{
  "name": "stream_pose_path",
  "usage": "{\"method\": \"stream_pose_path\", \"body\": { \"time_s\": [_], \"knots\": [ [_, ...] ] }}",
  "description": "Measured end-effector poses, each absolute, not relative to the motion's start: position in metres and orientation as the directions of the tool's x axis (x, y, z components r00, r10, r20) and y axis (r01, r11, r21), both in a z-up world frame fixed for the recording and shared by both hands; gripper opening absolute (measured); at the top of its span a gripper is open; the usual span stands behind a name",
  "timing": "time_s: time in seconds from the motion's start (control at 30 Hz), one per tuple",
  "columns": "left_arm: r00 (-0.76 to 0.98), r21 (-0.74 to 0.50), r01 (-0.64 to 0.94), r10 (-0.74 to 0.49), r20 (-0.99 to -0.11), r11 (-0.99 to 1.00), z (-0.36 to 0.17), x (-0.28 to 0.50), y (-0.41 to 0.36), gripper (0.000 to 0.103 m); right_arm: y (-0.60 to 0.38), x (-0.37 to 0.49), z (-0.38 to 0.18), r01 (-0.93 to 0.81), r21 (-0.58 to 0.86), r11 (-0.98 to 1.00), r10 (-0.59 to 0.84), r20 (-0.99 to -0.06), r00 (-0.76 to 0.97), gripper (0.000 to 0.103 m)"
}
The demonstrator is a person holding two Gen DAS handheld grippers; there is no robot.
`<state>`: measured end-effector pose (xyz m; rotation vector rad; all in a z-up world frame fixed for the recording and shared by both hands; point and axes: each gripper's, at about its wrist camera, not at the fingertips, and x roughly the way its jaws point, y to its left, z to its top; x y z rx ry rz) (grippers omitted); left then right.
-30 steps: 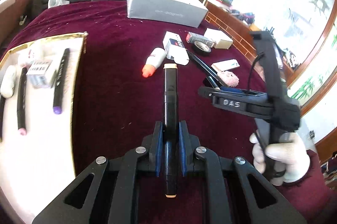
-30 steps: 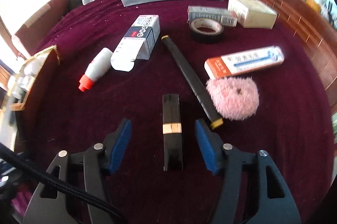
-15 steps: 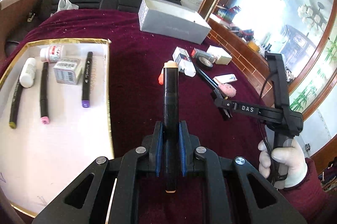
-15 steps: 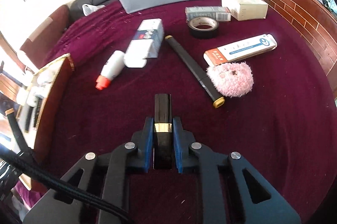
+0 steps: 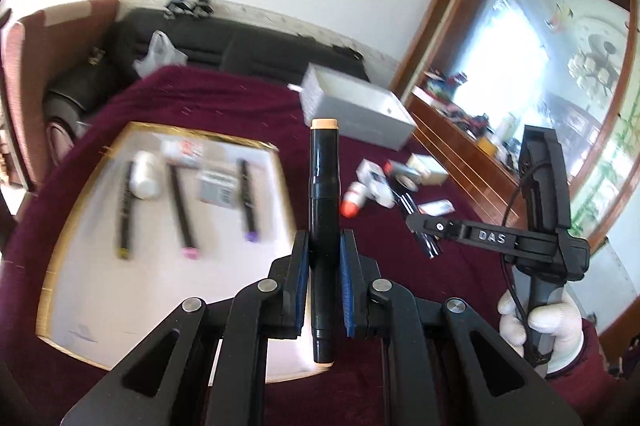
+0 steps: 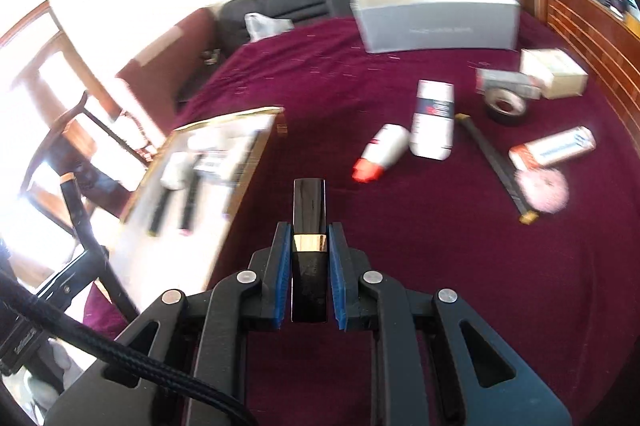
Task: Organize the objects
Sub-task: 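Carry the marker and lipstick tube to the tray and open both grippers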
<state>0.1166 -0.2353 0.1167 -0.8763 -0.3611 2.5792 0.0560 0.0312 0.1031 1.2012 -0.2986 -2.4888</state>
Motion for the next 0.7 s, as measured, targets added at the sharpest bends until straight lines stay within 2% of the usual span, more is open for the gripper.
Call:
{"method": "stream_pose_path", "body": {
  "time_s": [0.23,0.7],
  "knots": [
    [-0.765,-0.337,-0.164,0.335,-0.551,-0.927,0.115,0.112,-0.29,0.012,-0.034,0.051,0.105,0.337,0.367,-0.867,-0.495,-0.71,-0.501,0.016],
    [-0.641,-0.293,-0.066,0.265,-0.72,-0.954,0.053,0.051,-0.322,0.012,-0.124,0.01,0.052,0.374,0.347,-0.86,-0.478,-0.804,-0.353,0.016]
  ]
}}
